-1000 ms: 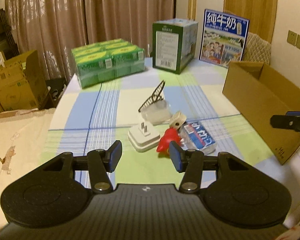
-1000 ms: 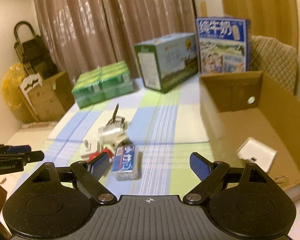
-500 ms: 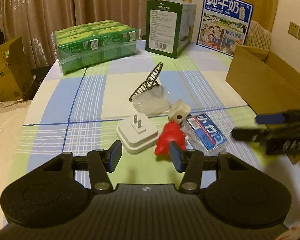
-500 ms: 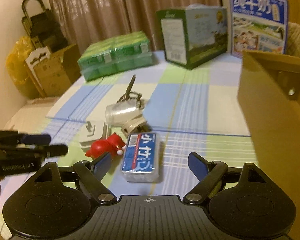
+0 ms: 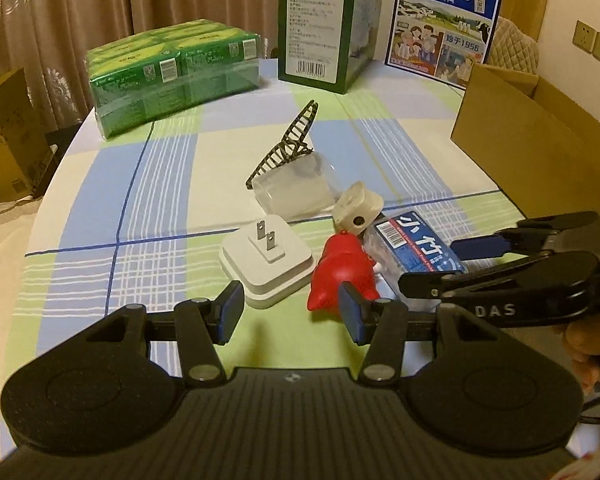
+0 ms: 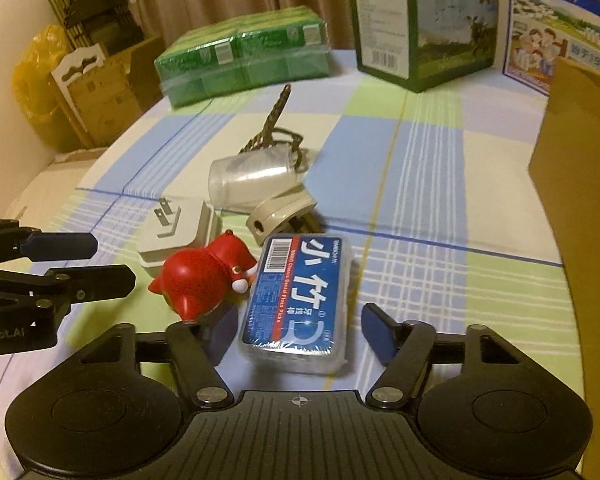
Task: Organize rigid objects
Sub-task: 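Grasp the red toy figure with the left gripper while the right gripper grasps the blue floss box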
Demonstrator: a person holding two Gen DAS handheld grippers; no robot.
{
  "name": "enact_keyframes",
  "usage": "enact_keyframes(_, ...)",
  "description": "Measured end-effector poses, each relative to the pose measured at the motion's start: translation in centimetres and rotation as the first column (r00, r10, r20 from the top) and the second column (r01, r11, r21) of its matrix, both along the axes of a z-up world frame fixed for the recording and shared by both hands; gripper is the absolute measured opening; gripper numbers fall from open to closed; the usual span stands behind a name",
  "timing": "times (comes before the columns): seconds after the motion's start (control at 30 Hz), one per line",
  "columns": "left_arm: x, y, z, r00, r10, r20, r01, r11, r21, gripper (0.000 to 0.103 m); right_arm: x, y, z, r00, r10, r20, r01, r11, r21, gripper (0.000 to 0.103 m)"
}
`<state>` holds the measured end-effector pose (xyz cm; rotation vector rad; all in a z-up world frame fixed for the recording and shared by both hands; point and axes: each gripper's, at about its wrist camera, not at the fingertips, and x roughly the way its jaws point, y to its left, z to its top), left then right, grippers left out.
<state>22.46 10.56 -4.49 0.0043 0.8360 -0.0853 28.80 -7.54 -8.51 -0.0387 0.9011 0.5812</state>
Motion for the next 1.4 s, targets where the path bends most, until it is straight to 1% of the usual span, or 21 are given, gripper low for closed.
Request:
enact_keyframes(0.03, 0.0, 0.1, -0.1, 1.0, 0.003, -0.003, -0.003, 1.0, -0.005, 0.047, 0.1, 0.1, -0.2, 1.0, 0.003, -0.007, -0.003, 1.0, 0.004, 0.056)
enact_keyframes(0.1, 0.2, 0.1, -0.2, 1.0, 0.004, -0.005, -0.004, 1.0, -0.019, 0.047, 0.3, 0.1, -0.3, 1.0, 0.0, -0.015, 0.0, 1.0, 0.012, 0.056)
enact_keyframes(0.23, 0.2, -0.3, -0.3, 1.0, -0.023, 0.0, 0.023, 0.999, -0.042, 0.047, -0.1, -0.1, 0.1, 1.0, -0.001, -0.009, 0.001, 1.0, -0.009, 0.055)
enact_keyframes(0.37, 0.2, -1.4, -0.6, 0.997, -0.078, -0.002, 0.078, 0.997, -0.025, 0.046, -0.9, -1.2, 0.6, 1.0, -0.013, 0.001, 0.013, 0.999, -0.047, 0.055)
enact_keyframes(0.5, 0.3, -2.1, -0.8, 0.994, -0.108, 0.001, 0.108, 0.994, -0.019, 0.046, -1.8, -3.6, 0.7, 0.998, -0.056, -0.024, 0.055, 0.996, -0.068, 0.055)
enact_keyframes(0.6, 0.8, -2.6, -1.0, 0.992, -0.124, 0.002, 0.124, 0.992, -0.015, 0.046, -2.1, -5.4, 0.5, 0.995, -0.08, -0.055, 0.077, 0.996, -0.055, 0.055)
enact_keyframes(0.67, 1.3, -3.1, -1.1, 0.99, -0.144, 0.001, 0.144, 0.99, -0.009, 0.046, -2.1, -6.3, 0.4, 0.993, -0.104, -0.063, 0.102, 0.994, -0.03, 0.055)
enact_keyframes(0.77, 2.0, -3.7, -1.4, 0.987, -0.162, -0.001, 0.162, 0.987, 0.004, 0.046, -1.5, -7.2, 0.5, 0.987, -0.137, -0.079, 0.137, 0.991, -0.001, 0.058)
enact_keyframes(0.83, 2.3, -4.0, -1.6, 0.987, -0.163, -0.006, 0.163, 0.986, 0.029, 0.046, -1.3, -7.4, 0.5, 0.985, -0.15, -0.081, 0.151, 0.988, 0.007, 0.061)
enact_keyframes(0.9, 2.7, -4.0, -2.0, 0.987, -0.162, -0.015, 0.162, 0.986, 0.049, 0.046, -1.0, -7.4, 0.6, 0.984, -0.157, -0.085, 0.159, 0.987, 0.02, 0.061)
enact_keyframes(1.0, 3.2, -3.9, -2.5, 0.987, -0.156, -0.027, 0.157, 0.985, 0.063, 0.046, -0.6, -7.2, 0.7, 0.984, -0.156, -0.085, 0.159, 0.987, 0.033, 0.061)
enact_keyframes(1.07, 3.6, -4.0, -2.7, 0.987, -0.159, -0.03, 0.161, 0.985, 0.069, 0.043, -0.4, -7.0, 0.7, 0.984, -0.155, -0.082, 0.159, 0.987, 0.033, 0.061)
enact_keyframes(1.2, 4.0, -4.2, -2.9, 0.986, -0.162, -0.034, 0.165, 0.983, 0.075, 0.042, 0.1, -6.6, 0.3, 0.984, -0.155, -0.086, 0.157, 0.987, 0.025, 0.061)
enact_keyframes(1.4, 3.9, -4.2, -2.9, 0.986, -0.161, -0.037, 0.164, 0.983, 0.078, 0.042, 0.4, -6.0, -0.4, 0.987, -0.138, -0.078, 0.137, 0.99, -0.016, 0.061)
